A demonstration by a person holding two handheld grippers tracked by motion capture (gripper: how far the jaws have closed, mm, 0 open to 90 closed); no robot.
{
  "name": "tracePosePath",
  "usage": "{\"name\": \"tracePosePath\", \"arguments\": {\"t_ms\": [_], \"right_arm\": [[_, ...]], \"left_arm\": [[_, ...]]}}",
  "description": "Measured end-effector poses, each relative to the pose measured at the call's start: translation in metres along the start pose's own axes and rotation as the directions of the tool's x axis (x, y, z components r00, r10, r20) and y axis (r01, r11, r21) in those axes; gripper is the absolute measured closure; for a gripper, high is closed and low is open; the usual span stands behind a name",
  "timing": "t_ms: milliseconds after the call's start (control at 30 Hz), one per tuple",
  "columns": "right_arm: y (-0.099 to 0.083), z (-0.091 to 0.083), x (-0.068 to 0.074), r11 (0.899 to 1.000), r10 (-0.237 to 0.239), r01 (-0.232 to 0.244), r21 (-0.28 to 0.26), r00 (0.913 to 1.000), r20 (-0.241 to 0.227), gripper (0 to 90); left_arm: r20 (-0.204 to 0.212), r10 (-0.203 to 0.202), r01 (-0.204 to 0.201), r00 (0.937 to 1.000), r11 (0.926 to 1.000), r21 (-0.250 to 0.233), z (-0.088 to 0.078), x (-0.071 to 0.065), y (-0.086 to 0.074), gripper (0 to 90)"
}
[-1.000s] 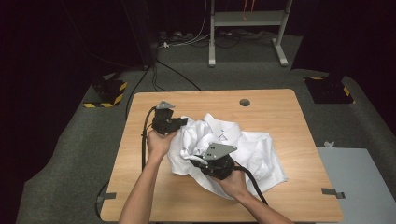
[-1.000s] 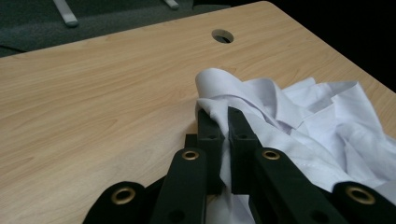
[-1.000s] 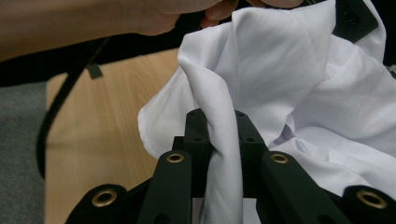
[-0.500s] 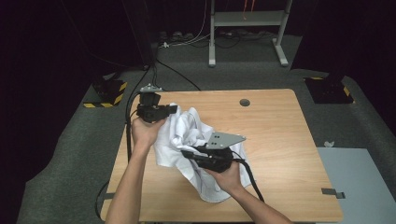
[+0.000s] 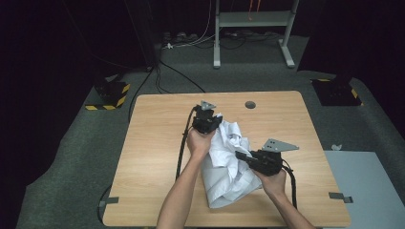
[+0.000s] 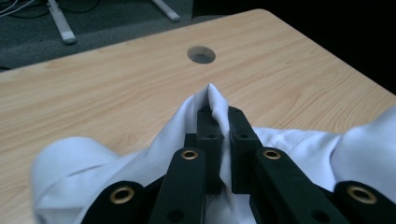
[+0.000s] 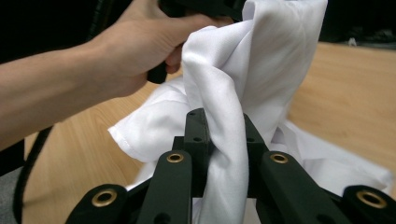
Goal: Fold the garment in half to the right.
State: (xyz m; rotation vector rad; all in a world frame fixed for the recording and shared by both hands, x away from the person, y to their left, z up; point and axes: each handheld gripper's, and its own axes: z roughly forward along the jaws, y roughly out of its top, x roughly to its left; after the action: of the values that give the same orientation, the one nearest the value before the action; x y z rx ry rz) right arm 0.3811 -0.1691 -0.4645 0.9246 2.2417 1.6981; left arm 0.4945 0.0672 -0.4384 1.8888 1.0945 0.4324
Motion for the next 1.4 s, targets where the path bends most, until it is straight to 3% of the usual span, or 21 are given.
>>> {"name": "tracePosePath", "arguments": {"t_ms": [233,633,867,933,1067,1200,1300,1333,1367,1400], "right_arm": [[-0.020,-0.002,-0.017,0.999,0.013,-0.015,0.052,0.9994,0.033,79.9],[-0.038,0.003,-0.027,0.987,-0.061,0.042,0.158,0.9911,0.118,79.4],[-0.046,0.005,-0.029,0.975,-0.110,0.076,0.208,0.9816,0.156,79.2],[-0.050,0.005,-0.031,0.971,-0.122,0.082,0.223,0.9777,0.171,79.1],[-0.053,0.004,-0.033,0.972,-0.113,0.072,0.223,0.9778,0.176,79.0],[-0.053,0.004,-0.033,0.972,-0.115,0.073,0.224,0.9774,0.177,78.6],[-0.052,0.003,-0.032,0.973,-0.117,0.075,0.217,0.9753,0.187,75.3],[-0.052,0.002,-0.032,0.975,-0.115,0.072,0.208,0.9728,0.201,67.3],[-0.052,0.002,-0.032,0.975,-0.115,0.072,0.208,0.9728,0.201,67.3],[-0.051,0.000,-0.033,0.978,-0.109,0.064,0.200,0.9698,0.218,58.1]], "left_arm": [[-0.015,-0.011,0.011,0.9998,0.9999,-0.009,0.015,-0.004,-0.018,85.8],[-0.025,-0.027,0.027,0.9993,0.9996,0.000,0.039,-0.006,-0.044,85.1],[-0.031,-0.006,0.006,0.9995,1.0000,0.002,0.049,-0.010,-0.052,84.6],[-0.040,0.021,-0.020,0.9990,0.9997,0.011,0.053,-0.013,-0.055,84.2],[-0.047,0.054,-0.053,0.9974,0.9984,0.020,0.057,-0.018,-0.057,83.6],[-0.044,0.055,-0.055,0.9975,0.9983,0.018,0.057,-0.018,-0.057,82.5],[-0.035,0.050,-0.050,0.9981,0.9987,0.009,0.055,-0.018,-0.057,79.9],[-0.028,0.051,-0.051,0.9983,0.9987,0.003,0.054,-0.018,-0.057,76.0],[-0.028,0.051,-0.051,0.9983,0.9987,0.003,0.054,-0.018,-0.057,73.6],[-0.021,0.045,-0.046,0.9988,0.9989,-0.009,0.053,-0.018,-0.057,71.1]]}}
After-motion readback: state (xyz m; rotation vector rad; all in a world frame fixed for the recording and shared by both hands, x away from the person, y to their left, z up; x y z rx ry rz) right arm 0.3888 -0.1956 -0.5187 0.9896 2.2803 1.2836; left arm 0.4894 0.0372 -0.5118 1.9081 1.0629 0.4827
